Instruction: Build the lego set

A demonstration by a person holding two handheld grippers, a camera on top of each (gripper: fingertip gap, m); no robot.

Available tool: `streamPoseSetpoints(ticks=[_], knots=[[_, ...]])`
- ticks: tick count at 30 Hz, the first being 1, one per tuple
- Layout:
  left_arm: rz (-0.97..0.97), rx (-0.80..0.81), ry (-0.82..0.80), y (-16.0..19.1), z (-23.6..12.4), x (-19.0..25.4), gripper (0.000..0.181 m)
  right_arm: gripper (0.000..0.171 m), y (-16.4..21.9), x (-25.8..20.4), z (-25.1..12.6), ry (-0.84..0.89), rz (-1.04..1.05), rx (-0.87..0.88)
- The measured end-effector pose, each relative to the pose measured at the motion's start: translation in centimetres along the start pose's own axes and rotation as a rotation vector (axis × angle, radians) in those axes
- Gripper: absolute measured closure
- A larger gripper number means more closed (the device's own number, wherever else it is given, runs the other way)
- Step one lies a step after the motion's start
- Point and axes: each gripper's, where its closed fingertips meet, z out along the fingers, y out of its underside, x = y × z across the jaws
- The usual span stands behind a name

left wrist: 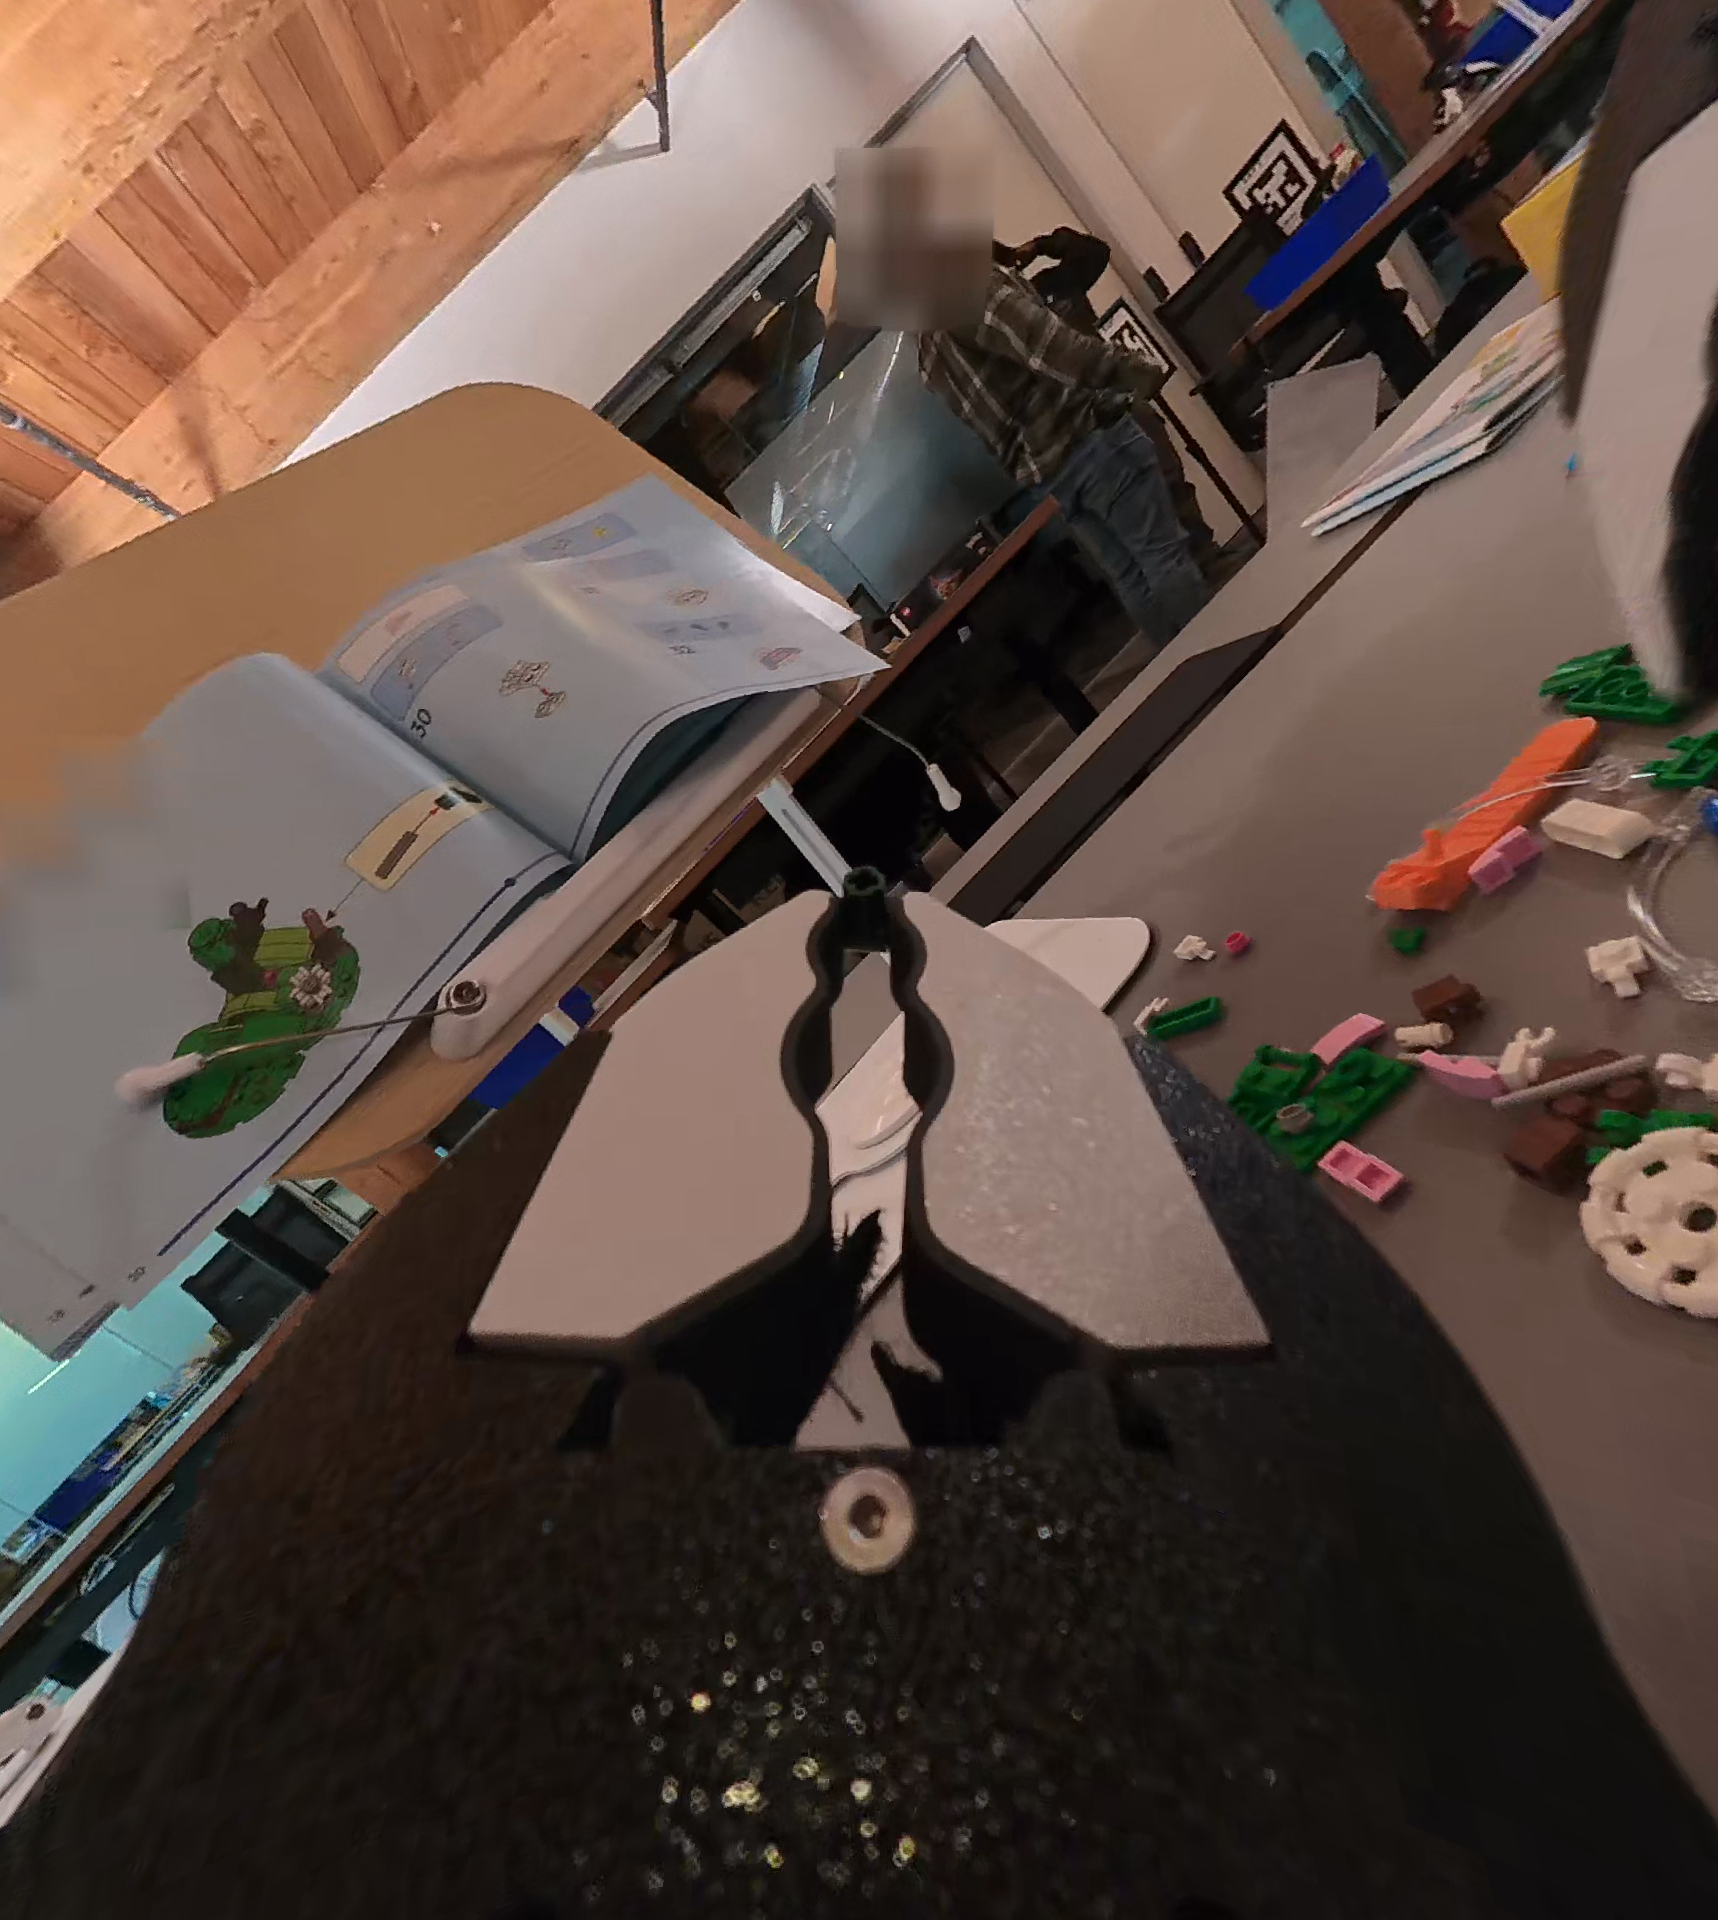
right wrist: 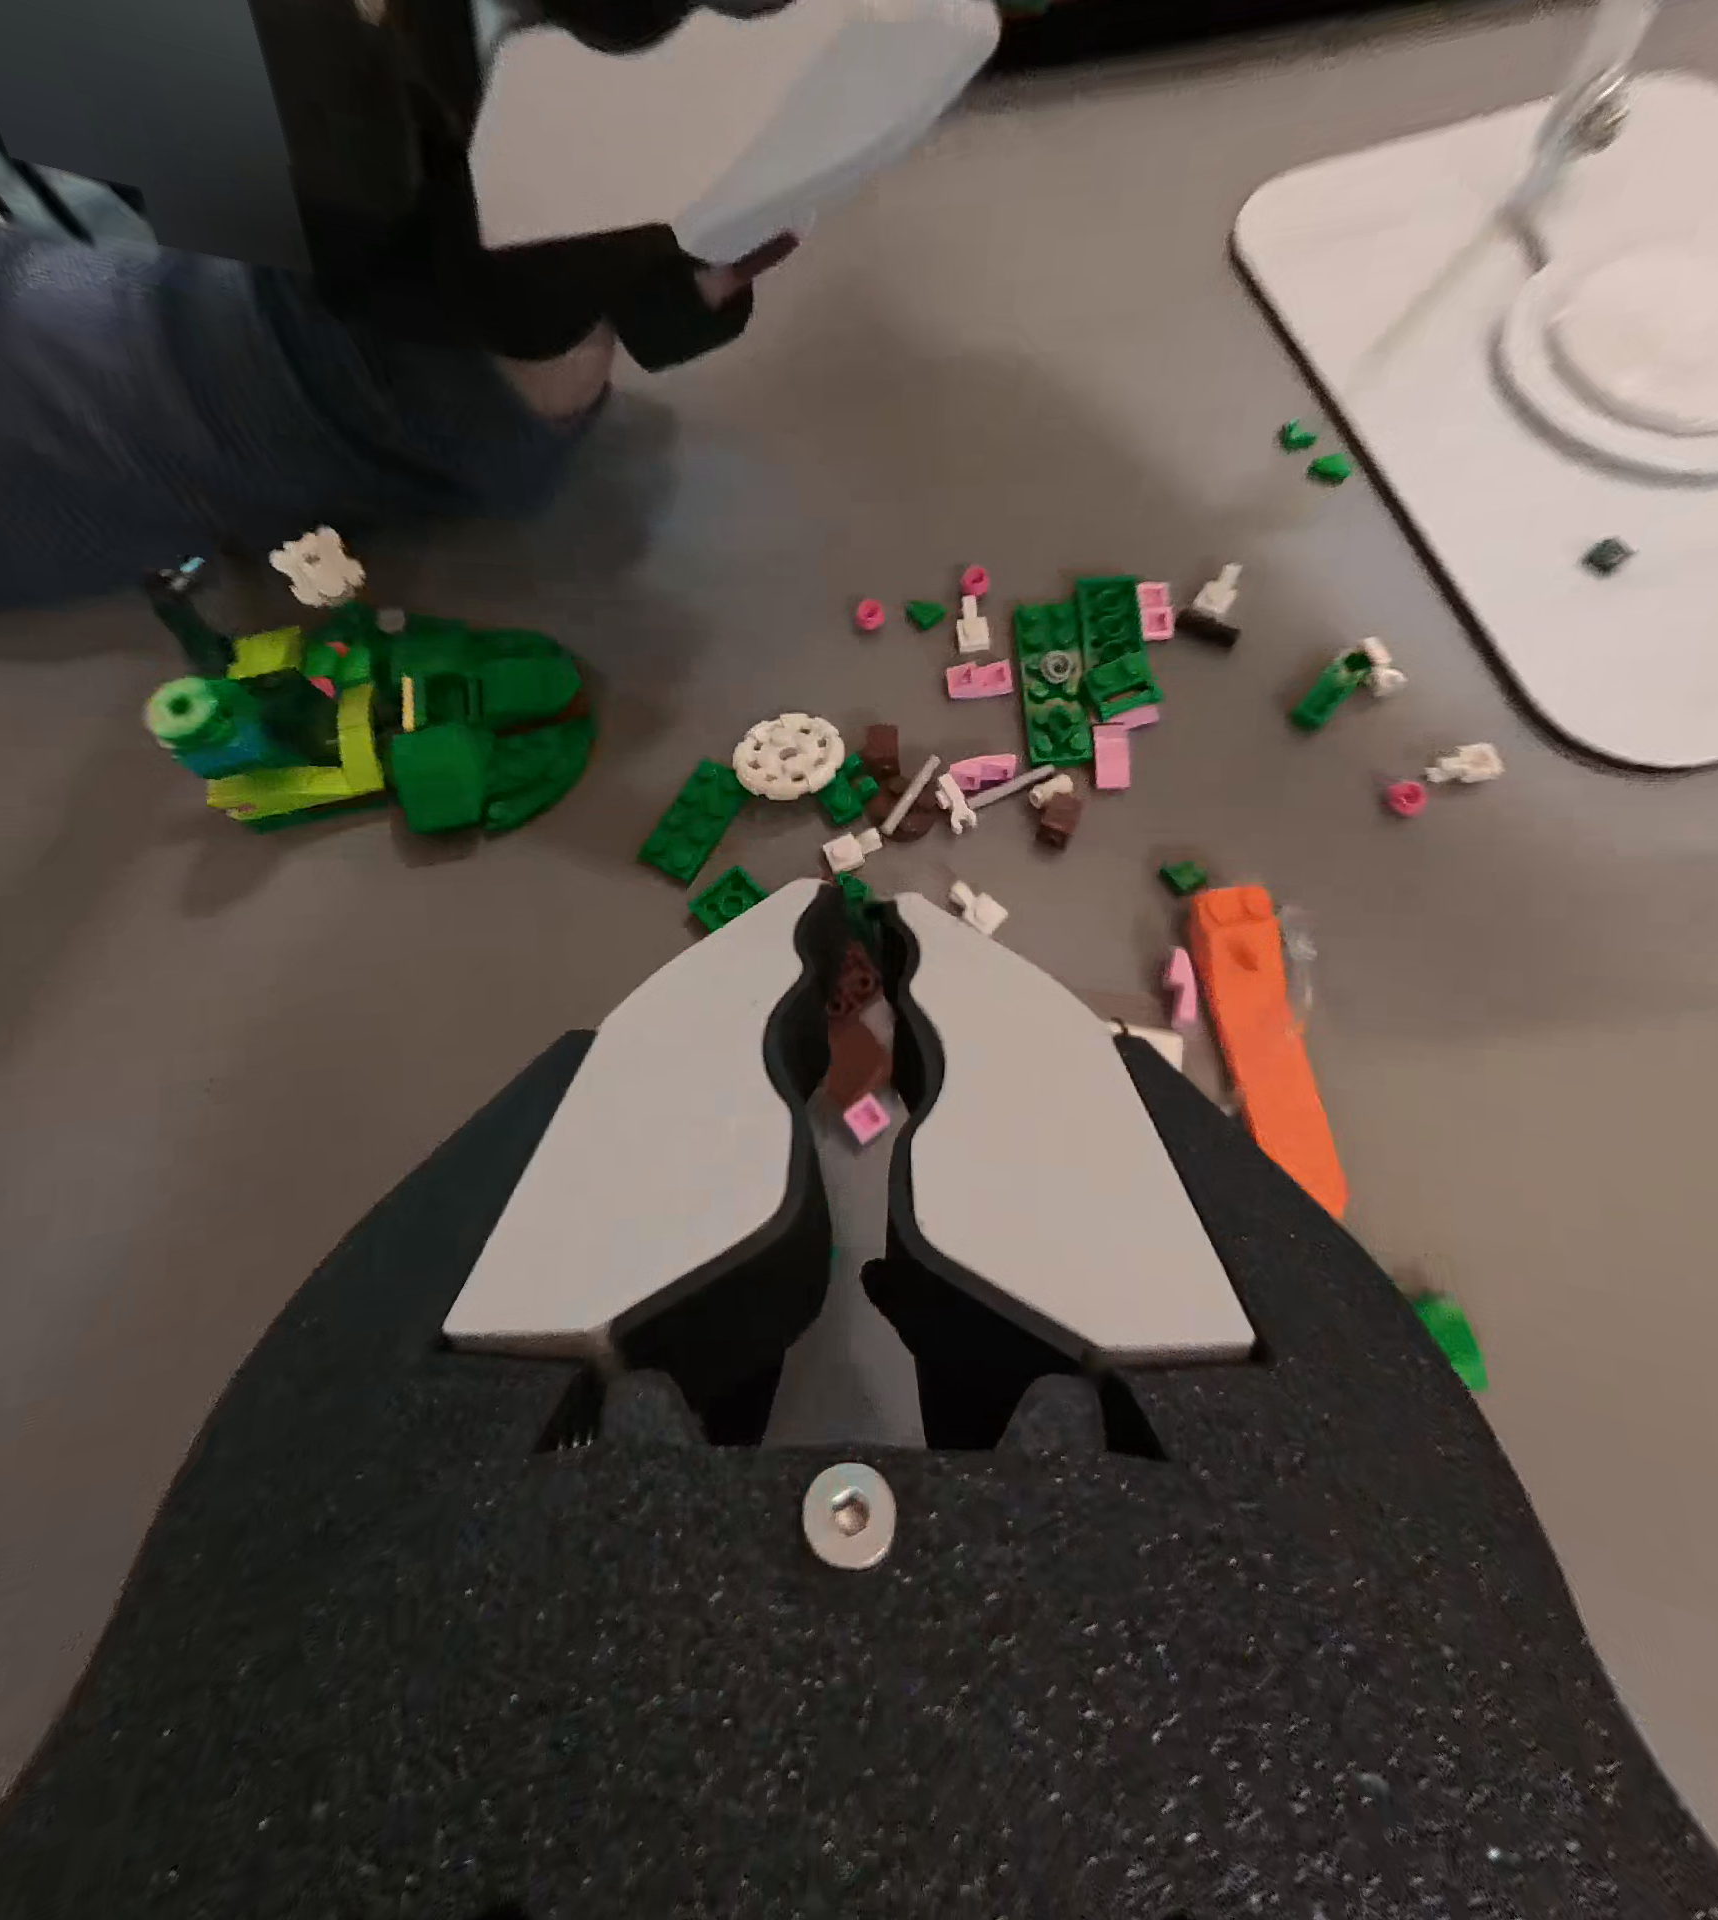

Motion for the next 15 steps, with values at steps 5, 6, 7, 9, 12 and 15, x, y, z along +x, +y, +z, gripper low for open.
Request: streamPoseSetpoints(ticks=[5,6,7,9,12,15], knots=[[0.021,-0.008,0.004,0.1,0.1,0.2,0.174,0.17,-0.1,0.1,3.8,-0.085,0.059,-0.193],[0.02,-0.009,0.001,0.1,0.1,0.1,0.174,0.17,-0.1,0.1,4.3,-0.103,0.084,-0.228],[0.018,-0.011,0.0,0.2,0.1,0.1,0.173,0.17,-0.2,0.1,4.8,-0.126,0.116,-0.255],[0.014,-0.016,-0.002,0.3,0.1,0.1,0.174,0.169,-0.6,-0.2,5.5,-0.184,0.2,-0.302],[0.01,-0.021,-0.007,0.4,0.1,-0.1,0.173,0.168,-0.7,0.5,6.1,-0.182,0.237,-0.38],[0.007,-0.022,-0.017,0.5,0.0,-0.3,0.173,0.165,-0.7,0.7,6.2,-0.17,0.214,-0.438]])
